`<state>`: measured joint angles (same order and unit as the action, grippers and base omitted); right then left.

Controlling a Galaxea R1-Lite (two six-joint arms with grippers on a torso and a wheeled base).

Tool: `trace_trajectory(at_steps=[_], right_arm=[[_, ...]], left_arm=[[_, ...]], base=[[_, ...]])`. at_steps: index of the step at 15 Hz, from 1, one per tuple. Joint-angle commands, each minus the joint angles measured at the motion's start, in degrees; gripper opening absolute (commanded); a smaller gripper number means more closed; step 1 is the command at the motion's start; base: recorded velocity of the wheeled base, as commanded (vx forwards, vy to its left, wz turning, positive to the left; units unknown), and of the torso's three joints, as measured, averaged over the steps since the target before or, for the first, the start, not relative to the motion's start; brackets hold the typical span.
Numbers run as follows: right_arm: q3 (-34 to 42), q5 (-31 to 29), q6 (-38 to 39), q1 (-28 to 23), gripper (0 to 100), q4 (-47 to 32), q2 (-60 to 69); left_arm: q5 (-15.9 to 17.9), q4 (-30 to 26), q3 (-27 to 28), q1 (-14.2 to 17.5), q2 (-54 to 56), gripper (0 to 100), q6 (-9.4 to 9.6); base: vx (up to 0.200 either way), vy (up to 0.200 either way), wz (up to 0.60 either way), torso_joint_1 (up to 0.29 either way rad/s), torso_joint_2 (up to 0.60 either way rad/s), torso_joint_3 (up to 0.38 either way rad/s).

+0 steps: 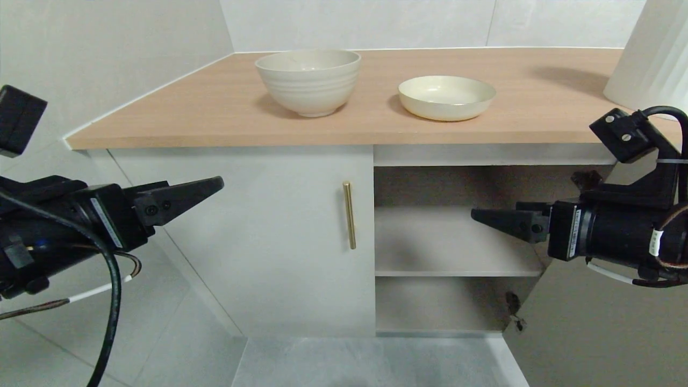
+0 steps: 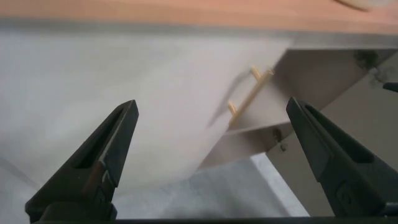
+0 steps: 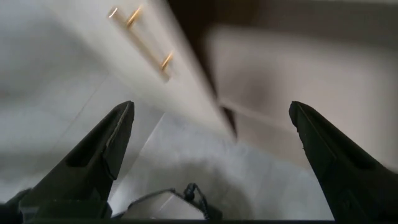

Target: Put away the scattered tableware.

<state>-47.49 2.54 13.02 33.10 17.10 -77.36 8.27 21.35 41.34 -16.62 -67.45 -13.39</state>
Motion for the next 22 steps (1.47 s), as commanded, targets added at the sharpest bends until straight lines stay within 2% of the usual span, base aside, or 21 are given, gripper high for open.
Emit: trace_trajectory(at_steps=[1, 9, 13, 19, 22], right_arm=[[1.3, 0.0, -0.2, -0.1, 100, 1.0, 0.4], [2.6, 0.0, -0.6, -0.1, 100, 3.2, -0.3], [2.6, 0.0, -0.6, -0.1, 100, 3.3, -0.2], [2.7, 0.0, -0.6, -0.1, 100, 3.3, -0.4], [2.8, 0.0, -0.6, -0.1, 100, 3.6, -1.5]], left_arm=[[-0.1, 0.0, 0.1, 0.0, -0.1, 100, -0.06], [-0.1, -0.1, 0.1, 0.0, -0.5, 100, -0.06], [0.0, -0.1, 0.1, 0.3, -0.8, 100, -0.15], [-0.1, -0.1, 0.1, 0.4, -1.5, 100, -0.06], [0.1, 0.3, 0.4, 0.4, -2.7, 100, -0.15]], base=[[0.0, 0.0, 0.0, 0.0, 0.0, 0.0], [0.0, 0.0, 0.0, 0.0, 0.0, 0.0], [0.0, 0.0, 0.0, 0.122, -0.18, -0.187], [0.0, 0.0, 0.0, 0.121, -0.53, -0.251], [0.0, 0.0, 0.0, 0.277, -0.4, -0.209]])
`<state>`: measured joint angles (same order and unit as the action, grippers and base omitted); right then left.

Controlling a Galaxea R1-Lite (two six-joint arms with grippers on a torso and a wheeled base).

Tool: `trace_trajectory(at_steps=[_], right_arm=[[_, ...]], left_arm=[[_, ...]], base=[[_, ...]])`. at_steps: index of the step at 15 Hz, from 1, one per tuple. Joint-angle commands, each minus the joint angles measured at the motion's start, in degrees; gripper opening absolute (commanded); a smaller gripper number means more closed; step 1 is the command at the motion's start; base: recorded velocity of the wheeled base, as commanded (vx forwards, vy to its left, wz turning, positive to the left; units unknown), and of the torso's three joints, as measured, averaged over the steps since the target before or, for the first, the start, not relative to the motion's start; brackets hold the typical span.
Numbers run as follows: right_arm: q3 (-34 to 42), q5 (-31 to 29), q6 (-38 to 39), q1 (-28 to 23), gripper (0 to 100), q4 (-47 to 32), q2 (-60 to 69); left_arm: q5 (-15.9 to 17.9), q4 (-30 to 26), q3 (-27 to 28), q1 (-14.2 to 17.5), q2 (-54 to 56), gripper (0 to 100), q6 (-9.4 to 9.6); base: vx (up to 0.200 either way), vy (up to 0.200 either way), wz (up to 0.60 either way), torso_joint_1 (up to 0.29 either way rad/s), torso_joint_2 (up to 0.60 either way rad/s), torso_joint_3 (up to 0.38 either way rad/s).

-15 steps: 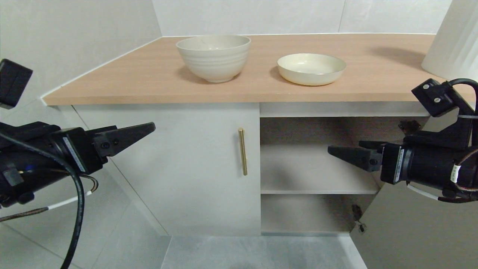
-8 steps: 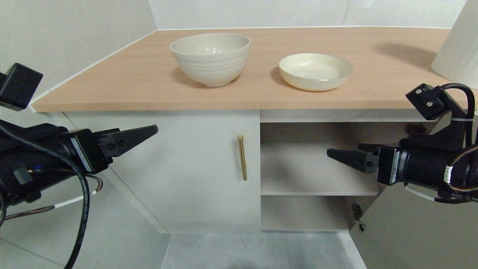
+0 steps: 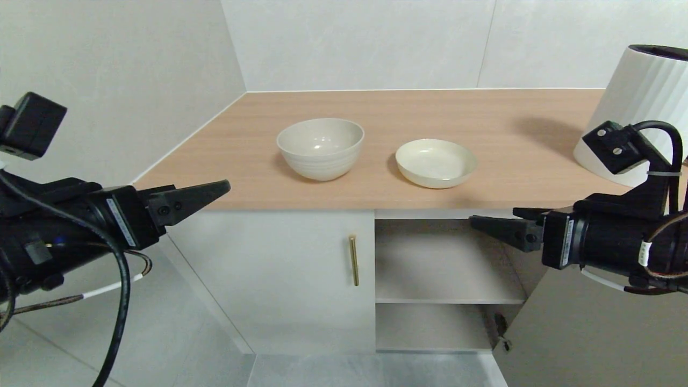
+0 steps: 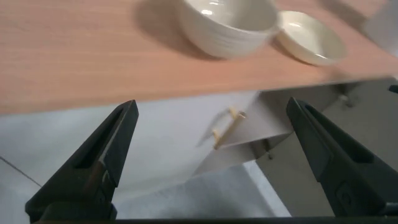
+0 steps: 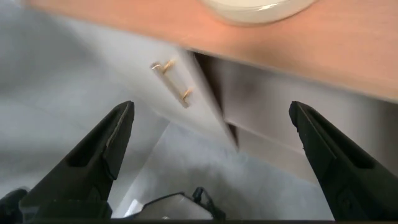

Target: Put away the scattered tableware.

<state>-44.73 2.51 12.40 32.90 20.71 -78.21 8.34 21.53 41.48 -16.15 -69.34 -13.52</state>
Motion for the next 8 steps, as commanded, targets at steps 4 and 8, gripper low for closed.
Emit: trace_trajectory(at_steps=[4, 8], right_arm=[[-2.4, -0.4, -1.7, -0.1, 100, 4.6, -3.9], [-25.6, -6.0, -1.4, -1.4, 100, -16.7, -10.3]], left_arm=[[0.3, 0.2, 5.7, 0.7, -5.5, 100, -0.02], [-0.3, -8.8, 23.3, 1.8, -15.7, 100, -1.95]], base=[[0.0, 0.0, 0.0, 0.072, -0.07, -0.043], [0.0, 0.0, 0.0, 0.0, 0.0, 0.0]])
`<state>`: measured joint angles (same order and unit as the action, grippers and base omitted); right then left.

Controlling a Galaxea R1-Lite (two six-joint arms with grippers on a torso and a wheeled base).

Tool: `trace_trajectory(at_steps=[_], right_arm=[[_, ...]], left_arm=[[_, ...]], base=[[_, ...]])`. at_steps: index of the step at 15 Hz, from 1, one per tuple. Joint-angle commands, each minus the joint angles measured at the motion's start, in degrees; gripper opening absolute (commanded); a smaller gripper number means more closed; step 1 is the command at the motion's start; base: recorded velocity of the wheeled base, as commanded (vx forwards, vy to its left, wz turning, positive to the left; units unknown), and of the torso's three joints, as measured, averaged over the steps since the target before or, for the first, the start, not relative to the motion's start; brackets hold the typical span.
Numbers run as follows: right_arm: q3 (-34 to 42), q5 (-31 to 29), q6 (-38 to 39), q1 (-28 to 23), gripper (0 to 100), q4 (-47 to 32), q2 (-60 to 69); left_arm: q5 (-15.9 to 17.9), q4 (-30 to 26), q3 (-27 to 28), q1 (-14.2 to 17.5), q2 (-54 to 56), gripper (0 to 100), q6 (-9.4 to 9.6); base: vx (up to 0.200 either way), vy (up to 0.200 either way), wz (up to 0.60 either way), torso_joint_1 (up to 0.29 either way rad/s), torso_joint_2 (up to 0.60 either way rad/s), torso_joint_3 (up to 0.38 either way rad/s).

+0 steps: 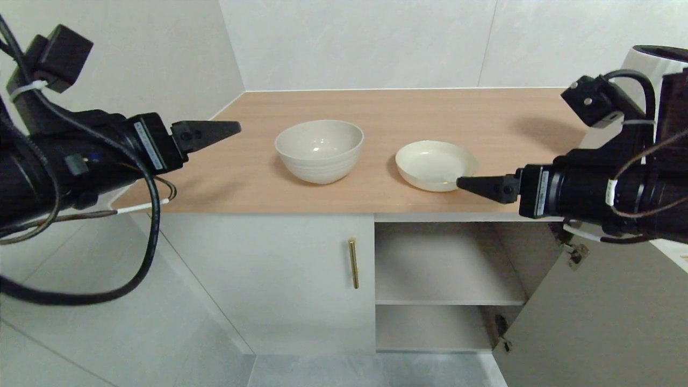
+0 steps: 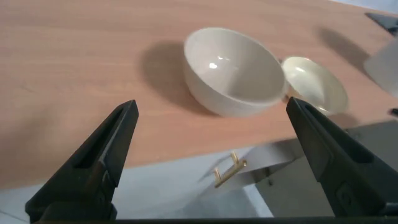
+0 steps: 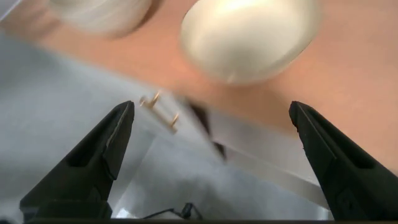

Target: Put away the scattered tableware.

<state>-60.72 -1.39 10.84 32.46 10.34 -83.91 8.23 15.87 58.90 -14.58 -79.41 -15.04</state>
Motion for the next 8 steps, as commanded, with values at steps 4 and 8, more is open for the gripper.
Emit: trace_trajectory(at_steps=[4, 8], right_arm=[[-12.8, -9.6, 6.7, -1.5, 100, -8.9, -11.0], [-11.7, -14.7, 6.9, -1.8, 100, -2.3, -10.6]], left_arm=[[-4.1, -15.6, 12.8, -1.3, -8.1, 100, -0.51], [-14.0, -16.5, 18.8, -4.9, -15.5, 100, -8.42]], base=[[0.0, 0.0, 0.0, 0.0, 0.0, 0.0], [0.0, 0.0, 0.0, 0.0, 0.0, 0.0]])
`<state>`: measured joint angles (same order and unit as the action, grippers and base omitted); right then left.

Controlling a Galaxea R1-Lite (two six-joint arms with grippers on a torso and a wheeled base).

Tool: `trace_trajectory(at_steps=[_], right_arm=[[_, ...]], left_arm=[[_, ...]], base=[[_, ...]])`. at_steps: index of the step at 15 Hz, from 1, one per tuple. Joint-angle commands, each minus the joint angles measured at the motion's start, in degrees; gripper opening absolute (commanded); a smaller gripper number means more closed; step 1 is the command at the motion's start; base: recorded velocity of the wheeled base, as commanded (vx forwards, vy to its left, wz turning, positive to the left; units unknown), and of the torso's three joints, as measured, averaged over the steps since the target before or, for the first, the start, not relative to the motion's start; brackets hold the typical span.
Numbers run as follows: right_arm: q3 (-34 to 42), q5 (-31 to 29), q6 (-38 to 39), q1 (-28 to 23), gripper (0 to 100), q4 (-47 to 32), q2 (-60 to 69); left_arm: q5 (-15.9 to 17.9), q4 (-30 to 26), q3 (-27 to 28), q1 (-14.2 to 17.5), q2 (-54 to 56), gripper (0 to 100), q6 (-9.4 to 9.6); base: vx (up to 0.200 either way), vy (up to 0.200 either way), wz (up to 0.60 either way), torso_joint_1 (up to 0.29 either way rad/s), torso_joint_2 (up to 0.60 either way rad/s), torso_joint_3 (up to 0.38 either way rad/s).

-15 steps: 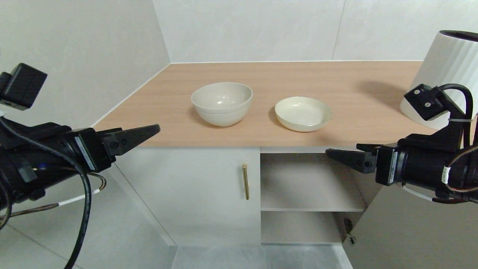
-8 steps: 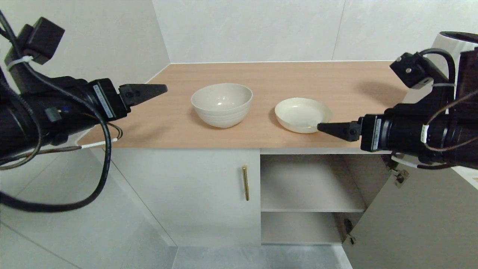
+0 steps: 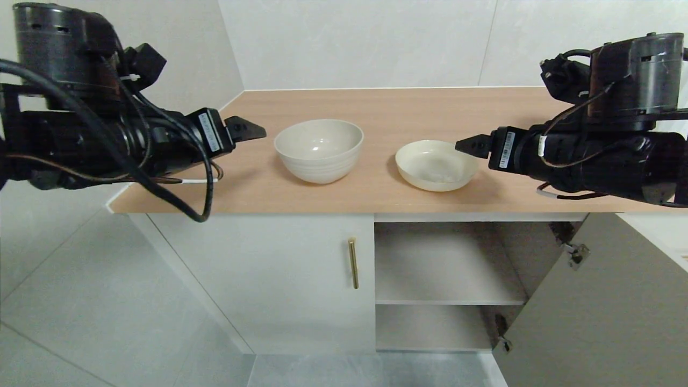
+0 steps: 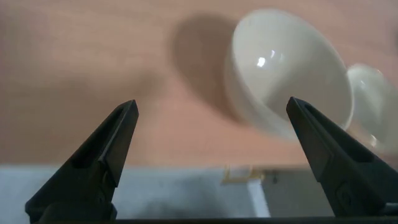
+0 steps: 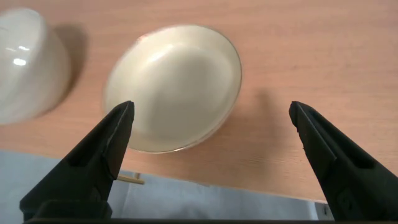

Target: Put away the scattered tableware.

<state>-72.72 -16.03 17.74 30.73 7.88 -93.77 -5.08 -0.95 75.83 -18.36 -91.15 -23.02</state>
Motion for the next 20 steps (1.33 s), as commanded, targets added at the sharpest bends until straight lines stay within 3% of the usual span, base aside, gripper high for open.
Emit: trace_trajectory(at_steps=[1, 4, 8, 11, 12, 16, 20], right_arm=[[0.4, -0.1, 0.1, -0.1, 100, 0.1, -0.4], [0.9, -0.1, 0.1, 0.0, 100, 0.2, -0.4], [0.9, -0.1, 0.1, 0.0, 100, 0.2, -0.1], [0.9, -0.1, 0.2, 0.0, 100, 0.2, 0.6], [1.0, -0.1, 0.2, 0.0, 100, 0.2, 1.0], [1.2, -0.1, 0.1, -0.1, 100, 0.2, 0.9], [1.2, -0.5, -0.1, -0.1, 100, 0.1, -0.2]], left_arm=[[-4.7, 2.7, 2.7, -2.9, -6.0, 100, -1.07], [-8.8, 6.8, 3.3, -5.2, -8.9, 100, -1.42], [-9.1, 6.9, 4.0, -6.1, -12.1, 100, -1.42], [-9.9, 6.9, 4.5, -6.1, -12.4, 100, -2.56], [-10.2, 6.9, 4.5, -6.1, -12.0, 0, -2.56], [-10.2, 7.0, 2.8, -6.1, -9.2, 0, -2.65], [-9.0, 11.3, -4.9, -6.1, -3.3, 0, -1.68]], base=[[0.0, 0.0, 0.0, 0.0, 0.0, 0.0], [0.0, 0.0, 0.0, 0.0, 0.0, 0.0], [0.0, 0.0, 0.0, 0.0, 0.0, 0.0], [0.0, 0.0, 0.0, 0.0, 0.0, 0.0], [0.0, 0.0, 0.0, 0.0, 0.0, 0.0], [0.0, 0.0, 0.0, 0.0, 0.0, 0.0], [0.0, 0.0, 0.0, 0.0, 0.0, 0.0]])
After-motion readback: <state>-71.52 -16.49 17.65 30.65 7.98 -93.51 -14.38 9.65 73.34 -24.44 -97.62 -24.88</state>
